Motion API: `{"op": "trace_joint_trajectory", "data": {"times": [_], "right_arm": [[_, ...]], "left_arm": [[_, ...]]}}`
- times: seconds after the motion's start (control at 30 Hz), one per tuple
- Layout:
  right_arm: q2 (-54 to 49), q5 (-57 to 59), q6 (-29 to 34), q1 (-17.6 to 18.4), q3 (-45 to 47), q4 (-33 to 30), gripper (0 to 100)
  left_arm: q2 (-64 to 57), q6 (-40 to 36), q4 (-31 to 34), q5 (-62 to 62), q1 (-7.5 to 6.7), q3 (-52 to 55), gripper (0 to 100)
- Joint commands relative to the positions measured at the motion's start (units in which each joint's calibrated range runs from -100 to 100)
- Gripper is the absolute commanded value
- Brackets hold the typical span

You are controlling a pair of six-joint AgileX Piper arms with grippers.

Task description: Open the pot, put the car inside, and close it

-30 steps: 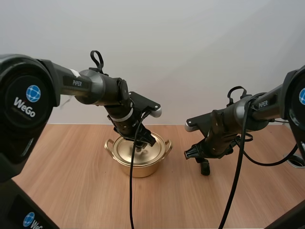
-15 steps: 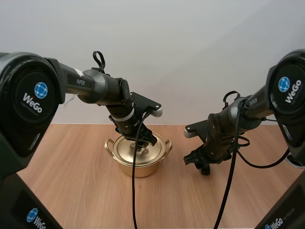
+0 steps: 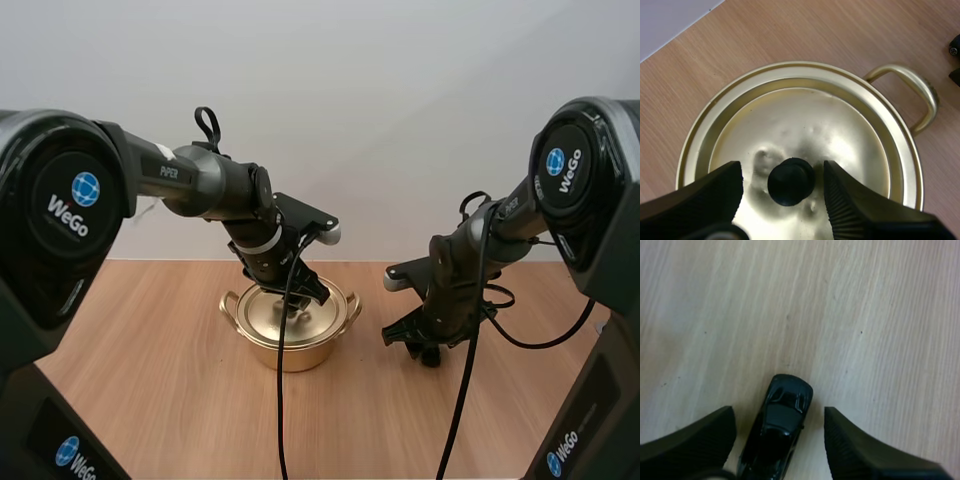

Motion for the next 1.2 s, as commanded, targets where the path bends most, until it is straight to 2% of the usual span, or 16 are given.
{"op": "trace_joint_trajectory", "data": {"times": [0.0, 0.07, 0.2, 0.47, 0.6, 0.8, 0.9, 1.0, 1.17], "right_arm": [[0.1, 0.9, 0.0, 0.0, 0.0, 0.0, 60], [0.1, 1.3, 0.0, 0.0, 0.0, 0.4, 39], [-0.1, 1.3, 0.0, 0.0, 0.0, 0.8, 2], [-4.1, 1.6, 0.0, 0.0, 0.0, -0.1, 0], [-9.7, 1.6, 0.0, 0.0, -0.2, -0.2, 0], [-17.7, 2.2, -2.3, 0.0, -5.1, 0.2, 0], [-19.4, 4.1, -6.8, 0.0, -9.2, 4.4, 0], [-19.6, 7.0, -13.4, 0.1, -12.6, 12.5, 0], [-19.3, 10.2, -25.4, 2.3, -14.8, 26.8, 0]], "left_arm": [[0.0, -0.1, 0.0, 0.0, -0.02, -0.1, 70], [0.0, -0.2, 0.0, 0.2, -0.02, -0.1, 50], [0.0, -0.4, 0.1, 0.6, -0.02, -0.1, 1], [-1.1, -0.4, 0.9, 0.9, 0.36, -0.6, 0], [-5.3, -0.4, 0.6, 1.2, 1.11, -2.5, 0], [-13.5, -0.3, 0.5, 2.5, 3.86, -5.0, 0], [-17.0, -0.3, 0.3, 1.6, 5.27, -5.9, 0], [-20.9, -0.3, -1.1, -3.0, 6.36, -6.3, 0], [-27.1, -0.3, -3.1, -12.5, 6.65, -6.8, 0]]}}
